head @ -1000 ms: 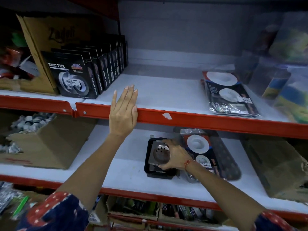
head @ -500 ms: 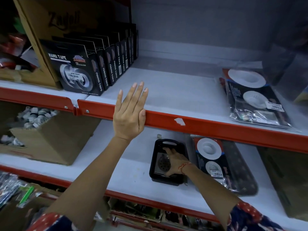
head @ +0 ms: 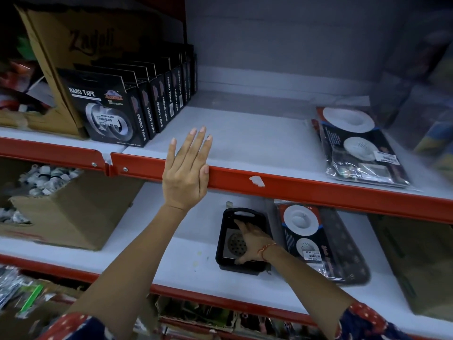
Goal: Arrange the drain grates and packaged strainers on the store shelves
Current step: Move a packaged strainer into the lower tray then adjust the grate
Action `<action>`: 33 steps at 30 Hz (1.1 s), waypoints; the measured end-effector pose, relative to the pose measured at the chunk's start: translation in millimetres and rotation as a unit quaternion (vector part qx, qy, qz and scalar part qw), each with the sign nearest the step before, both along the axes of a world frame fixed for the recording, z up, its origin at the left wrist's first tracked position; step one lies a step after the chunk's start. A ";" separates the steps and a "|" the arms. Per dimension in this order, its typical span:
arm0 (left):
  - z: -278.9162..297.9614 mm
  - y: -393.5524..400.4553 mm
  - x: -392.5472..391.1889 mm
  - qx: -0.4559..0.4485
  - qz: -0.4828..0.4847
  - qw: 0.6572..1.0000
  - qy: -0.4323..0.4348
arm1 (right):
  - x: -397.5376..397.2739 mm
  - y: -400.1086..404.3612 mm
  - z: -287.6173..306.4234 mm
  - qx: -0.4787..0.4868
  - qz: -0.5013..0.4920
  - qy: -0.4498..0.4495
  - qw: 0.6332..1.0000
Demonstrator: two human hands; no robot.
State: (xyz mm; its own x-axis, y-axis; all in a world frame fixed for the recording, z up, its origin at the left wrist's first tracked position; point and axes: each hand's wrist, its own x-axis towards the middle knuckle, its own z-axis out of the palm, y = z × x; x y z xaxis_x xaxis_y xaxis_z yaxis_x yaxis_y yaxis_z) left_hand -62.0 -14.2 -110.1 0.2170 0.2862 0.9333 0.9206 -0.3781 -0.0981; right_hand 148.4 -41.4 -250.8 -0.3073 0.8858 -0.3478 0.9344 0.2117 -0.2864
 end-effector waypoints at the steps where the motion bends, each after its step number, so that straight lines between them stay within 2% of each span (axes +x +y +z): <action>1: 0.4 -1.7 -0.1 -0.008 0.000 1.000 0.001 | 0.8 -3.5 4.4 0.015 -0.006 0.013 1.000; 7: 14.4 -23.1 0.7 -0.079 -0.011 0.997 0.006 | 14.6 -40.5 63.2 0.091 -0.025 0.093 0.991; 13: 37.9 -52.7 11.9 -0.240 -0.006 0.970 -0.040 | 27.0 -94.2 142.4 0.180 -0.013 0.125 0.976; 17: 61.4 -65.3 31.8 -0.273 -0.071 0.956 -0.080 | 35.0 -118.4 197.1 0.253 -0.017 0.162 0.954; 23: 106.6 -62.7 84.8 -0.328 -0.122 0.927 -0.137 | 67.4 -124.0 264.3 0.345 -0.053 0.268 0.898; 26: 121.4 -51.5 111.5 -0.404 -0.151 0.878 -0.208 | 100.0 -107.7 283.1 0.385 -0.139 0.284 0.867; 29: 130.8 -35.0 140.6 -0.493 -0.213 0.774 -0.336 | 139.8 -84.7 292.8 0.407 -0.258 0.273 0.833; 31: 131.9 -23.9 161.3 -0.536 -0.230 0.707 -0.399 | 165.2 -67.8 292.5 0.372 -0.332 0.290 0.817; 33: 129.8 -13.1 179.8 -0.568 -0.231 0.672 -0.415 | 186.2 -52.6 290.6 0.327 -0.391 0.291 0.810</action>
State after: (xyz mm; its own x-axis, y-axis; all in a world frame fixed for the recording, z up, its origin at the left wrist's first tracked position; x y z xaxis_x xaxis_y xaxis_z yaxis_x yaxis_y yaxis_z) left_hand 117.8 -27.3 19.7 0.0665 0.9975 0.0239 0.2390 -0.0392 0.9702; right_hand 334.6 -94.0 39.8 0.4928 0.8251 0.2764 0.6030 -0.0948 -0.7921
